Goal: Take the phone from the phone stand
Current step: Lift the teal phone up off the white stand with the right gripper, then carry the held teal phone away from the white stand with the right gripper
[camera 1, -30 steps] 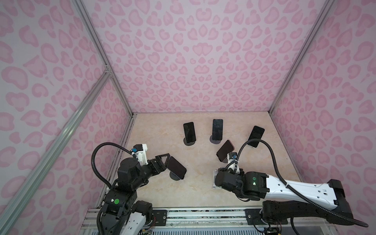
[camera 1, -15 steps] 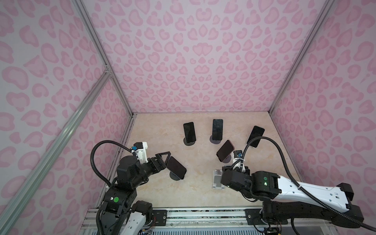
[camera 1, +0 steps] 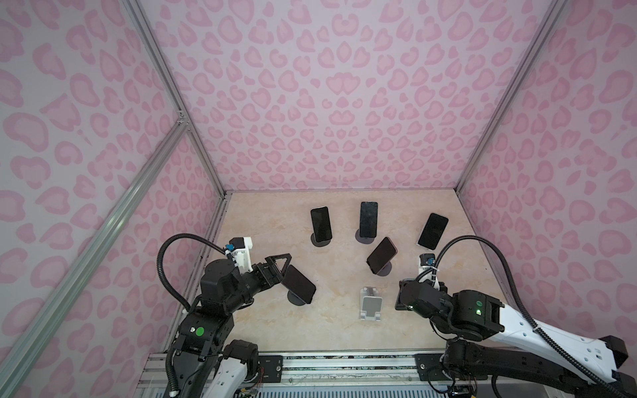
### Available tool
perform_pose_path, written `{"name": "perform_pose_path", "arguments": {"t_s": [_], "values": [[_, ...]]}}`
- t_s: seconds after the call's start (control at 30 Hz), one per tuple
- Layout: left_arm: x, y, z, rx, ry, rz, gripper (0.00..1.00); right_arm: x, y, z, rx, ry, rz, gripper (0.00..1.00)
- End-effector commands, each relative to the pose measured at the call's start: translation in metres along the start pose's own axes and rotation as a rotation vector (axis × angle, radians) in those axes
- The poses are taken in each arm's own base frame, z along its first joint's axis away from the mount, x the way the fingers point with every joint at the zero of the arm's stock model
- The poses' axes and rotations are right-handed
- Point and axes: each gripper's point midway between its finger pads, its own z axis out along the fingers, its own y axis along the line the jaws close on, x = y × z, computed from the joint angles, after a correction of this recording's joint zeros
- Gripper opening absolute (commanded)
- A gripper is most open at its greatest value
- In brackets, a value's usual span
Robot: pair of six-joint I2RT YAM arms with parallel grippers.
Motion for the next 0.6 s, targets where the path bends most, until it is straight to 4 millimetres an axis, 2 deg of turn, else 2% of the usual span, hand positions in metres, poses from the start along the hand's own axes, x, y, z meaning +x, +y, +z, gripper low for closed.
{"name": "perform_pose_path", "arguments": {"t_s": [0.0, 0.07, 0.23, 0.37, 0.57], "values": [[-0.007, -0.010, 0.000, 0.041, -0.024, 0.016, 0.90, 0.007, -0.013, 0.007, 0.003, 0.040, -0.028, 0.68], [-0.007, -0.010, 0.000, 0.043, -0.024, 0.014, 0.90, 0.010, -0.026, 0.012, 0.022, 0.068, 0.000, 0.68], [-0.007, -0.011, 0.002, 0.049, -0.021, 0.008, 0.90, 0.005, -0.025, 0.019, -0.021, 0.116, 0.088, 0.67], [-0.008, -0.013, 0.001, 0.055, -0.020, 0.014, 0.90, -0.002, -0.035, 0.024, 0.044, 0.108, 0.085, 0.67], [-0.008, -0.014, 0.001, 0.059, -0.020, 0.024, 0.90, 0.006, -0.039, 0.038, 0.046, 0.135, 0.100, 0.67]]}}
